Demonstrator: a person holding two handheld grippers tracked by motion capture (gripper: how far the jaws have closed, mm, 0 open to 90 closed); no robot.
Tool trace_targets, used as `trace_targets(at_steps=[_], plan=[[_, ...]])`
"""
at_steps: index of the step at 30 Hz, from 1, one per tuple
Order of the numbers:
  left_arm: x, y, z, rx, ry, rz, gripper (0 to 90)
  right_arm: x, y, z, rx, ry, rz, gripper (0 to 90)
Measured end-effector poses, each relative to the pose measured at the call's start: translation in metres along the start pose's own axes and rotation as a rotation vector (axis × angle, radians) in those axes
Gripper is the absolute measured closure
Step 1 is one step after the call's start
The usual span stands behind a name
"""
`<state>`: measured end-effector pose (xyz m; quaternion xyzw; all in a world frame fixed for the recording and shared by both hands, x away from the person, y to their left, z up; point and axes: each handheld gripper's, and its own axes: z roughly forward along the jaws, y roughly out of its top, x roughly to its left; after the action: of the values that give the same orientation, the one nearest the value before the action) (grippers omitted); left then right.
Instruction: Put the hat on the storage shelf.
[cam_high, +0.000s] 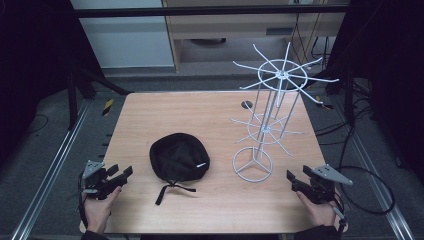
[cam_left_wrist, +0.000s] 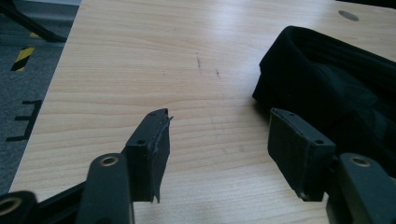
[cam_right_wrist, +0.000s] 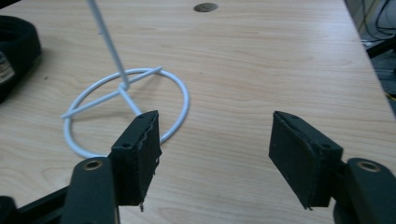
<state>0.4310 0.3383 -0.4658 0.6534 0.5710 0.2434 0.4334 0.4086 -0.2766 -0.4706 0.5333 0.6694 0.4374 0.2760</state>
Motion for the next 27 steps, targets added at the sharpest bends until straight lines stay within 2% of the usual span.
trace_targets(at_steps=[7,10,14,18,21,24,25,26,27], plan=[[-0.012,0.001,-0.004,0.003,-0.022,0.045,47.3,0.014,0.002,-0.005,0.008,0.043,-0.015,41.8],[-0.021,0.003,-0.005,0.007,-0.030,0.082,47.8,0.028,0.005,-0.005,0.013,0.079,-0.029,42.6],[-0.025,0.008,-0.005,0.015,-0.044,0.094,47.7,0.042,0.008,-0.002,0.021,0.115,-0.049,44.4],[-0.028,0.012,-0.005,0.016,-0.040,0.118,47.8,0.057,0.009,0.003,0.052,0.149,-0.070,46.3],[-0.029,0.015,-0.005,0.011,-0.042,0.118,47.7,0.069,0.011,0.006,0.054,0.159,-0.099,45.5],[-0.032,0.017,-0.004,0.006,-0.045,0.117,47.7,0.080,0.013,0.007,0.049,0.175,-0.107,42.9],[-0.032,0.017,-0.004,0.006,-0.045,0.117,47.7,0.080,0.013,0.007,0.049,0.175,-0.107,42.9],[-0.033,0.018,-0.002,0.005,-0.049,0.117,47.7,0.090,0.015,0.010,0.047,0.186,-0.128,41.8],[-0.034,0.019,-0.001,0.008,-0.048,0.118,47.7,0.093,0.016,0.011,0.049,0.195,-0.134,41.2]])
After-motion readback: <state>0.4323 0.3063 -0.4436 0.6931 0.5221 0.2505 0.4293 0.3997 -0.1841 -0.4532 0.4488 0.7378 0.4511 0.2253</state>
